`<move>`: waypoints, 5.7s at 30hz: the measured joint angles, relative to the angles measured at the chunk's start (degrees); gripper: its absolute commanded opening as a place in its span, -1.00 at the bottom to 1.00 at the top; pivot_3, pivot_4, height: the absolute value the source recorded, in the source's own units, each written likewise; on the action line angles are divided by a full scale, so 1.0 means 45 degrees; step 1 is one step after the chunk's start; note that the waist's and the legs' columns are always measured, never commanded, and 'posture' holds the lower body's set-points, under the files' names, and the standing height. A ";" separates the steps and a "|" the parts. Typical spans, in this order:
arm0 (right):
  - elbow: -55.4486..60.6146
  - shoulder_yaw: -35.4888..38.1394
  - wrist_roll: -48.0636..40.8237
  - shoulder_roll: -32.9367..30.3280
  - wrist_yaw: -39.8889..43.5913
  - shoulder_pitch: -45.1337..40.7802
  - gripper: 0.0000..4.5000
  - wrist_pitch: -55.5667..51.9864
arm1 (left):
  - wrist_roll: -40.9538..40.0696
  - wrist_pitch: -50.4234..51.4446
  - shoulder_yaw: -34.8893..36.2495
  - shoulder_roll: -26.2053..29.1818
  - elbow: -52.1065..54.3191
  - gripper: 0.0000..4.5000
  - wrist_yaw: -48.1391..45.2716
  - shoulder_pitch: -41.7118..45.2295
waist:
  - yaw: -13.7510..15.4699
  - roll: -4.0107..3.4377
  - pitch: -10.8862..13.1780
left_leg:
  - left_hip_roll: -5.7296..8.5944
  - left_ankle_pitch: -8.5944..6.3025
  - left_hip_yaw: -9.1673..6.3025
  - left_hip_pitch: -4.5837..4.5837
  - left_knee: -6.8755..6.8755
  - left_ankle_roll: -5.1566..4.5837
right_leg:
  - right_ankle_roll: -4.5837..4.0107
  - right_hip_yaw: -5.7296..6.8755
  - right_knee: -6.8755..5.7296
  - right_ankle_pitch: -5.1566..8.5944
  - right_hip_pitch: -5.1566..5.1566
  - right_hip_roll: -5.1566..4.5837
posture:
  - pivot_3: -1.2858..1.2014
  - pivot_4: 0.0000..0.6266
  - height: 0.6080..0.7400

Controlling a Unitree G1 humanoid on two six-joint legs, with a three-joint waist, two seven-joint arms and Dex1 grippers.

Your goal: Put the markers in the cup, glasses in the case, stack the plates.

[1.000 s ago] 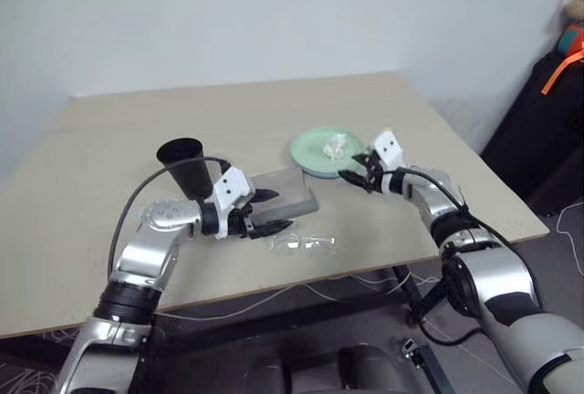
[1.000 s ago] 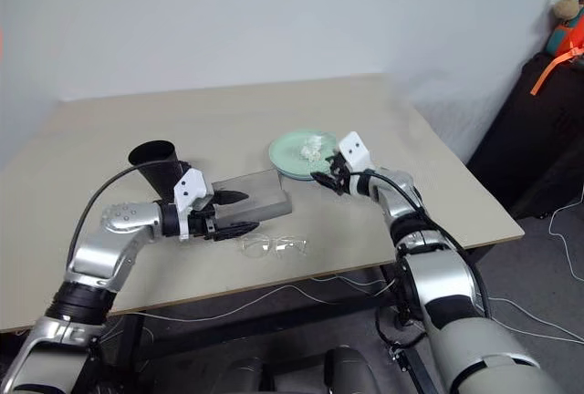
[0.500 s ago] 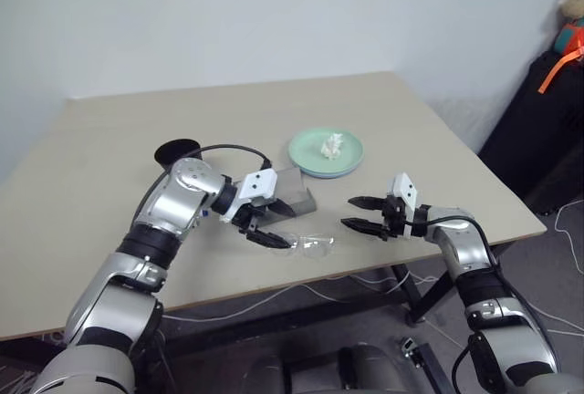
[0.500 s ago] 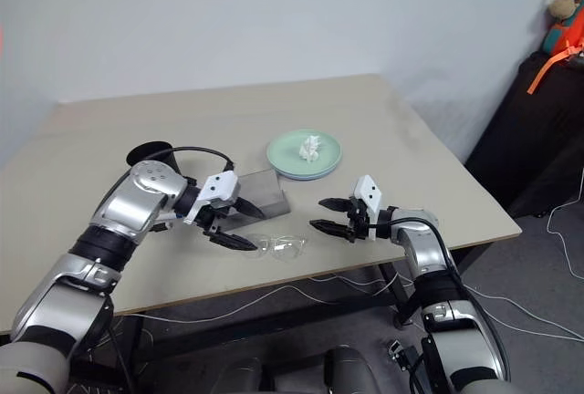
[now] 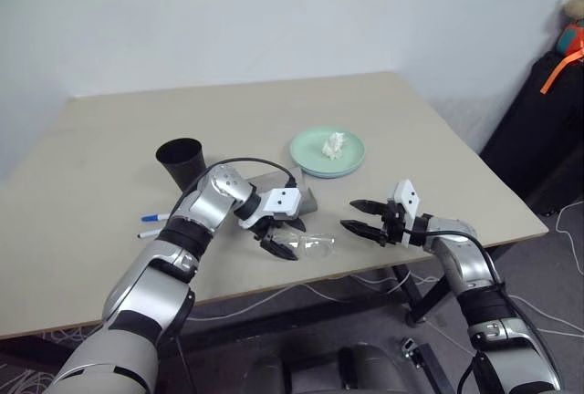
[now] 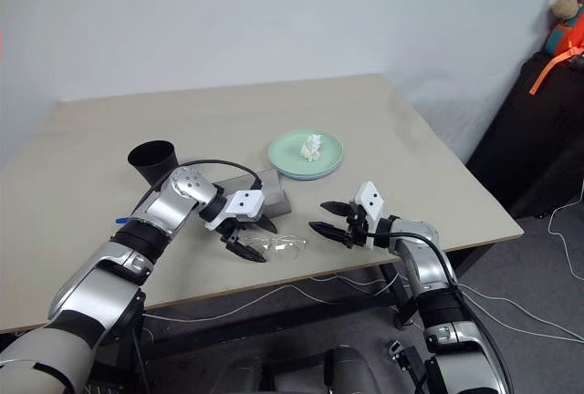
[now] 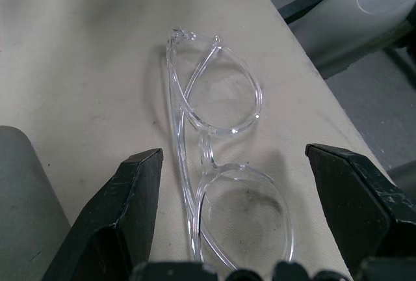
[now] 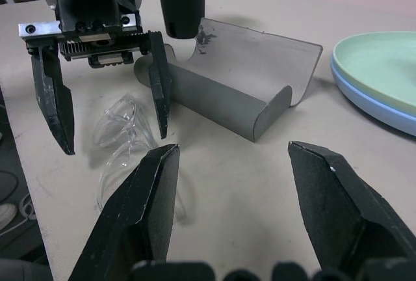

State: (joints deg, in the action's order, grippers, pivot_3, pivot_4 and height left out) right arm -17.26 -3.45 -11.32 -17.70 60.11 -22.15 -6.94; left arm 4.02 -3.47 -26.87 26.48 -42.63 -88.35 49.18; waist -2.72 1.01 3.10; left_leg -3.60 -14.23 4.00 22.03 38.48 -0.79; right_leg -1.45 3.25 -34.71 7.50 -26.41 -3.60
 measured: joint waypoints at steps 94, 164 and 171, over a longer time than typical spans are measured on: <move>-0.2142 -0.0254 0.0179 0.0189 -0.1998 -0.0580 0.29 0.2005 | 0.4533 -0.3718 0.0544 -0.0290 -0.5676 -0.99 0.6813 0.3218 | -0.0008 0.0018 0.0005 | 0.0005 0.0001 -0.0014 0.0025 0.0044 -0.0003 | 0.0032 0.0011 -0.0017 -0.0021 0.0010 -0.0002 | 0.03 -1.00 1.00; -0.1932 -0.0771 0.0182 0.0421 -0.2047 -0.0457 0.29 0.1930 | 0.6028 -0.2203 0.0112 -0.0360 -0.7122 -0.99 1.1066 0.3490 | -0.0006 0.0027 0.0001 | 0.0007 -0.0001 -0.0013 0.0023 0.0052 0.0001 | 0.0037 0.0012 -0.0022 -0.0024 0.0015 -0.0003 | 0.03 -1.00 1.00; -0.1705 -0.0776 0.0182 0.0434 -0.2067 -0.0280 0.29 0.1764 | 0.4336 -0.1348 0.1881 -0.0230 -0.7083 -0.99 0.8921 0.3532 | 0.0002 0.0025 -0.0001 | 0.0008 -0.0001 -0.0016 0.0021 0.0053 0.0001 | 0.0036 0.0017 -0.0023 -0.0023 0.0022 -0.0006 | 0.03 -1.00 1.00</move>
State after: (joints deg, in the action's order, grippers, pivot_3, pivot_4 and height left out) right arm -24.93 -6.94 -10.50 -15.74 50.81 -23.40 0.99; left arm 23.53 -9.54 -18.40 25.44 -74.50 -48.20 65.07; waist -2.71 1.12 3.09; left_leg -3.57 -14.24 3.93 22.13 38.72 -0.79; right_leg -1.29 3.33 -34.81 7.39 -26.32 -3.63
